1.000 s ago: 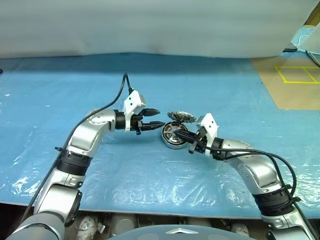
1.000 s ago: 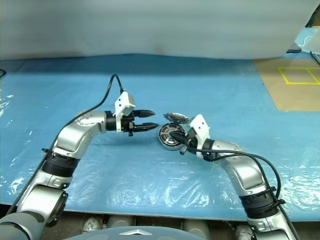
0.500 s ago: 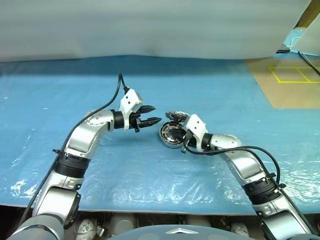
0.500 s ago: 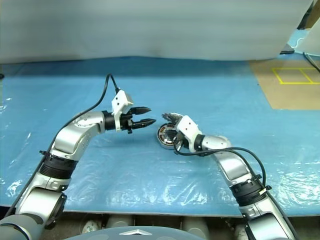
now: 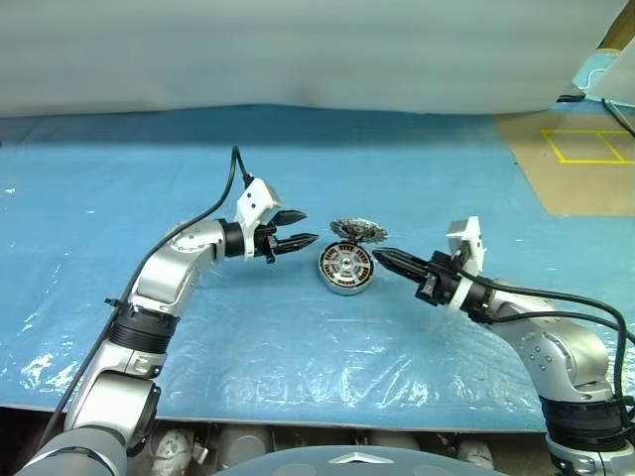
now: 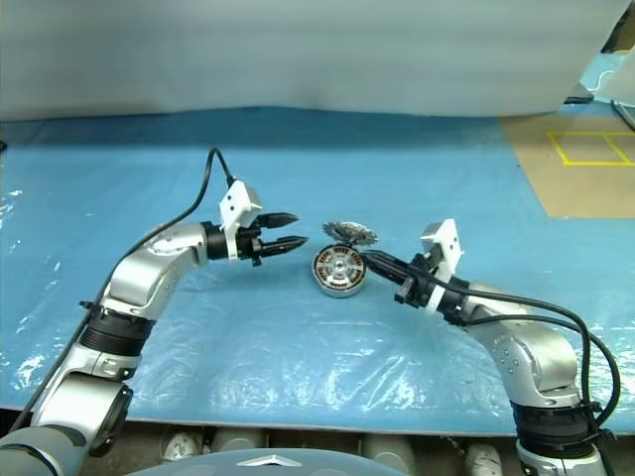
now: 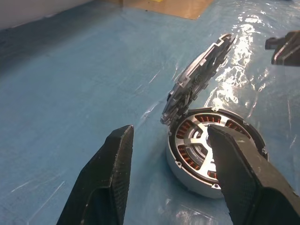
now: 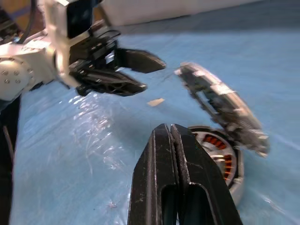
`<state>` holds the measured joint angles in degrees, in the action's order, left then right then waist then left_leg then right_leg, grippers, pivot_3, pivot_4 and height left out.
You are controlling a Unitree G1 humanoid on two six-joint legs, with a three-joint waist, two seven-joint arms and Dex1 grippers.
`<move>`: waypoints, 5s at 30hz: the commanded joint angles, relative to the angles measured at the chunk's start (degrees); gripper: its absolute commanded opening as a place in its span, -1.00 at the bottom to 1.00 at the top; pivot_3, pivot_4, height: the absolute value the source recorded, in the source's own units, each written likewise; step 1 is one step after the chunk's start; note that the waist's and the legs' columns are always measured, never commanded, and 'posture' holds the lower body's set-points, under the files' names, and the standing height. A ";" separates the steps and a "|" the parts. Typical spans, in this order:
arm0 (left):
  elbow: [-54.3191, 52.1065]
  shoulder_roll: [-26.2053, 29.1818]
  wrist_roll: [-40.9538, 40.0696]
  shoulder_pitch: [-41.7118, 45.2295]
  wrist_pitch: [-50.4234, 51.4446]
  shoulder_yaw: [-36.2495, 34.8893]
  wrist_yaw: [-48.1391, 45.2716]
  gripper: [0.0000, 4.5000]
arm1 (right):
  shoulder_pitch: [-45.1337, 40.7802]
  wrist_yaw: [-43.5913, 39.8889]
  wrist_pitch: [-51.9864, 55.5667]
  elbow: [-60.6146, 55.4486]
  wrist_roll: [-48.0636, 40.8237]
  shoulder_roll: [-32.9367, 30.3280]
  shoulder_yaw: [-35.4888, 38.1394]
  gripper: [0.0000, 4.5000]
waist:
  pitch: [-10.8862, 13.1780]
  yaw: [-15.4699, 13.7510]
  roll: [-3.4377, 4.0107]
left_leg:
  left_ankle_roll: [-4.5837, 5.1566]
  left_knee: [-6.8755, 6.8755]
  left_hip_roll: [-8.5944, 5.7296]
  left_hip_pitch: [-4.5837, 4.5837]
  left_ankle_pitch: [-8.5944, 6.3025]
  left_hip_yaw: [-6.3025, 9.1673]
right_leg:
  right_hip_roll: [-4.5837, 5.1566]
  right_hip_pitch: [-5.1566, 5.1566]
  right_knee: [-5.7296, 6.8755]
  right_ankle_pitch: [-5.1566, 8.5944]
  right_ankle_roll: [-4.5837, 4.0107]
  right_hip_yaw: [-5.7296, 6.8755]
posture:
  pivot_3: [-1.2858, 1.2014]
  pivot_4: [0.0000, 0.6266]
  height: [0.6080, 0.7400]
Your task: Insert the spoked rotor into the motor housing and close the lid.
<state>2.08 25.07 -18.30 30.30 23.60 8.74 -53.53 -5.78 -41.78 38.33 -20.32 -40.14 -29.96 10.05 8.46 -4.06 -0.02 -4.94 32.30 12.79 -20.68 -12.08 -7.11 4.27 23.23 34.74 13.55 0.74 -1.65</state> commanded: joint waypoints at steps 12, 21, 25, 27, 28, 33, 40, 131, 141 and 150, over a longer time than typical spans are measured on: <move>-1.99 2.38 -2.36 -3.30 -5.50 -2.86 -5.64 0.18 | -22.21 2.25 -2.55 14.10 7.05 5.53 -9.27 -0.99 | 0.02 0.15 0.05 | 0.04 -0.02 0.02 0.02 0.07 -0.01 | -0.06 0.05 0.05 -0.02 -0.01 0.02 | 0.03 -0.52 1.00; -3.56 6.62 -2.39 -7.22 -7.66 -3.10 -10.27 0.18 | -22.33 -7.69 -2.47 13.64 9.21 3.02 -16.45 -0.99 | 0.03 -0.05 0.03 | 0.02 0.02 0.04 -0.09 0.05 0.02 | -0.02 0.17 0.07 -0.02 -0.01 0.11 | 0.03 -0.52 1.00; -3.95 6.61 -2.47 -7.74 -7.59 -3.30 -9.71 0.18 | -19.38 -9.65 -3.91 12.54 12.68 0.89 -20.52 -0.99 | 0.02 0.04 0.03 | 0.02 0.03 0.04 -0.05 0.05 0.03 | -0.02 0.09 0.08 -0.02 -0.01 0.10 | 0.03 -0.52 1.00; -3.98 6.44 -2.13 -7.89 -7.83 -3.01 -9.44 0.18 | -18.60 -10.10 -4.83 12.80 14.19 0.74 -21.90 -0.99 | 0.03 0.22 0.02 | 0.01 0.04 0.04 -0.07 0.05 0.03 | -0.02 0.11 0.13 -0.02 -0.01 0.09 | 0.03 -0.52 1.00; -4.02 6.32 -2.02 -7.89 -7.88 -2.87 -9.27 0.18 | -18.31 -10.23 -4.83 12.76 14.42 0.90 -22.17 -0.99 | 0.03 0.23 0.02 | 0.01 0.04 0.04 -0.10 0.05 0.02 | -0.02 0.10 0.14 -0.03 -0.01 0.08 | 0.03 -0.52 1.00; -3.93 6.13 -1.42 -7.64 -8.22 -2.22 -8.94 0.18 | -16.80 -9.19 -6.16 14.00 16.78 2.31 -22.80 -0.99 | 0.03 0.15 0.02 | 0.01 0.11 0.04 0.03 0.05 0.02 | -0.01 0.10 0.14 -0.03 -0.02 0.06 | 0.03 -0.52 1.00; -4.53 5.55 -1.33 -7.52 -7.85 -1.78 -8.43 0.18 | -14.33 -6.35 -8.01 14.91 19.41 5.00 -22.37 -0.99 | 0.03 0.14 0.02 | 0.02 0.11 0.04 0.02 0.05 0.02 | -0.01 0.10 0.16 -0.03 -0.02 0.07 | 0.03 -0.52 1.00; -4.51 4.14 -0.69 -6.94 -7.89 -0.94 -7.04 0.18 | -12.46 1.25 -12.68 28.00 38.74 6.42 -28.89 0.32 | -0.15 1.46 -0.18 | 0.02 0.04 0.04 0.74 0.04 -0.10 | 0.02 -0.55 0.12 0.10 -0.32 -0.07 | 0.03 -0.52 1.00; -4.22 3.99 -0.55 -6.70 -7.91 -0.74 -7.11 0.18 | -13.12 4.02 -4.93 29.89 38.17 6.81 -29.02 0.32 | -0.63 1.47 -0.36 | 0.10 -0.08 0.01 1.28 -0.01 -0.10 | 0.08 -1.05 0.01 0.33 0.03 -0.08 | 0.03 -0.52 1.00; 4.28 1.68 6.05 -3.87 -10.62 1.35 -1.56 0.18 | -11.48 -2.34 -4.33 21.02 30.11 6.73 -25.45 0.32 | -0.74 1.08 -0.27 | 0.05 -0.17 0.03 0.88 0.02 -0.10 | 0.05 -0.63 -0.10 0.16 -0.29 -0.06 | 0.03 -0.52 1.00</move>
<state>5.12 27.24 -13.56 25.21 14.57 9.74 -56.46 -20.82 -41.69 29.41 -1.54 -9.22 -22.34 -13.37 7.72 -2.98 -0.29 -4.91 32.15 12.83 -20.02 -12.04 -7.21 4.31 22.73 34.61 13.70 0.45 -1.69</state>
